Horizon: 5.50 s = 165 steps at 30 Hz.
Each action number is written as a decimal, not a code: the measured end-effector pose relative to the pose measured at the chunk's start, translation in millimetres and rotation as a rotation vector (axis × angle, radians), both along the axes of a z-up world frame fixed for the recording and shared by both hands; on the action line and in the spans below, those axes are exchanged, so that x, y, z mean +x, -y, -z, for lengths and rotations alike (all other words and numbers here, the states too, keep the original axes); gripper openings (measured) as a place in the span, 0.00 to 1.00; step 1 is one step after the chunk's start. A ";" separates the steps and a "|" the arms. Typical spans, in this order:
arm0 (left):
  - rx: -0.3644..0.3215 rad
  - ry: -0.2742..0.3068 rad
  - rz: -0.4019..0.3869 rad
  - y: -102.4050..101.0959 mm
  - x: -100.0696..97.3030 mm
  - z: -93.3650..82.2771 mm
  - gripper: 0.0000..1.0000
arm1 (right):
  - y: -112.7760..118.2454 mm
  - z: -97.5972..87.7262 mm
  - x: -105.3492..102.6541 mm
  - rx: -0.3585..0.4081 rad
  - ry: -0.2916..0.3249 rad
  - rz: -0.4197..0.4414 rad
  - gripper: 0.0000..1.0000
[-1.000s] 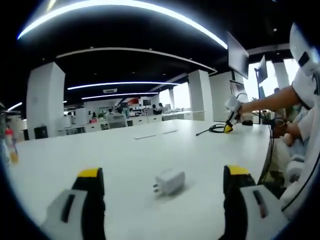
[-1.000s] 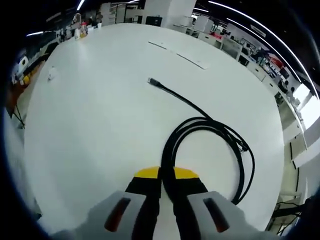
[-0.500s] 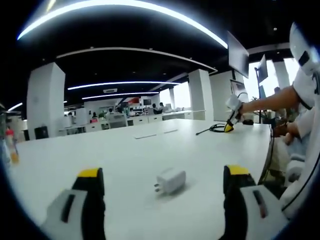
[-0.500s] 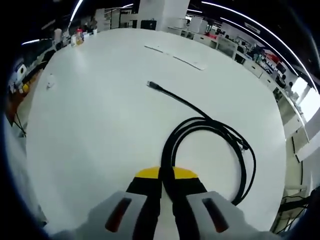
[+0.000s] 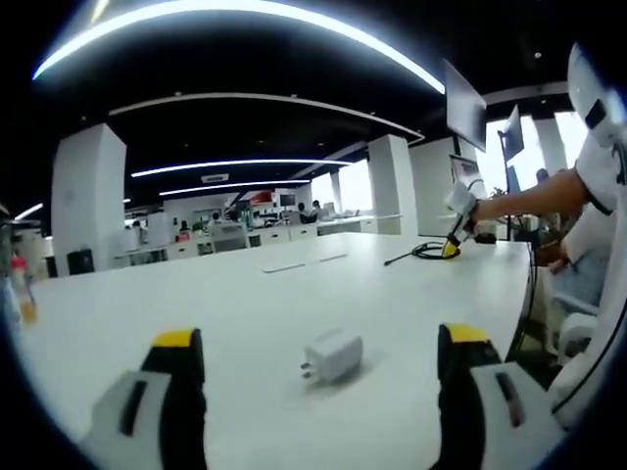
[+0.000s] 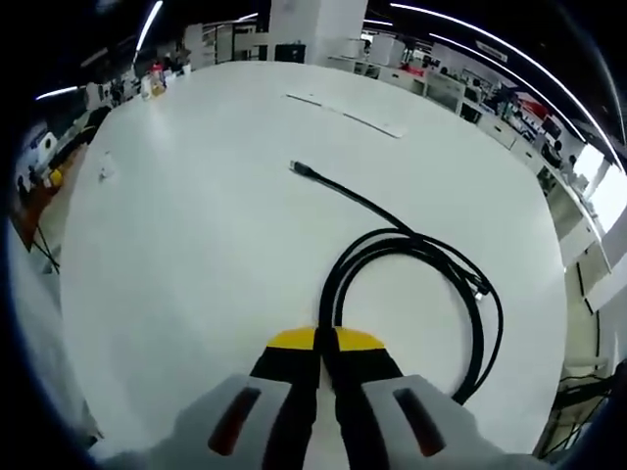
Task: Plug the desk Type‑C cable into the charger adapter.
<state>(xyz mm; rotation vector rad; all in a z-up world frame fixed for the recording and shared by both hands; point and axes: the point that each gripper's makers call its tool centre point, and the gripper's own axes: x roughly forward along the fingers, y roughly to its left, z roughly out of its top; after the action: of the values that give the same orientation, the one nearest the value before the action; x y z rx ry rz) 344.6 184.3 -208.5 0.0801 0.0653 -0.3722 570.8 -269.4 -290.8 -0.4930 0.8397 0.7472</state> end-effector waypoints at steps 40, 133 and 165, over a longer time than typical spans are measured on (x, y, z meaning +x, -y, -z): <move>0.008 0.012 0.012 4.7 -1.8 -5.3 1.00 | -14.6 -5.2 -66.1 0.026 -0.046 -0.064 0.02; 0.006 -0.001 0.047 16.9 -2.1 -2.7 1.00 | -92.6 -0.1 -259.3 0.173 -0.342 -0.215 0.01; 0.002 -0.007 0.057 19.2 -1.4 -0.7 1.00 | -99.6 2.4 -279.8 0.189 -0.337 -0.307 0.02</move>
<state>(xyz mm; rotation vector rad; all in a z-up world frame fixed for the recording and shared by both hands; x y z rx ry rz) 343.2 165.1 -207.8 0.0822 0.0707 -0.4291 290.9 -169.8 -293.3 -0.3331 1.0048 1.2047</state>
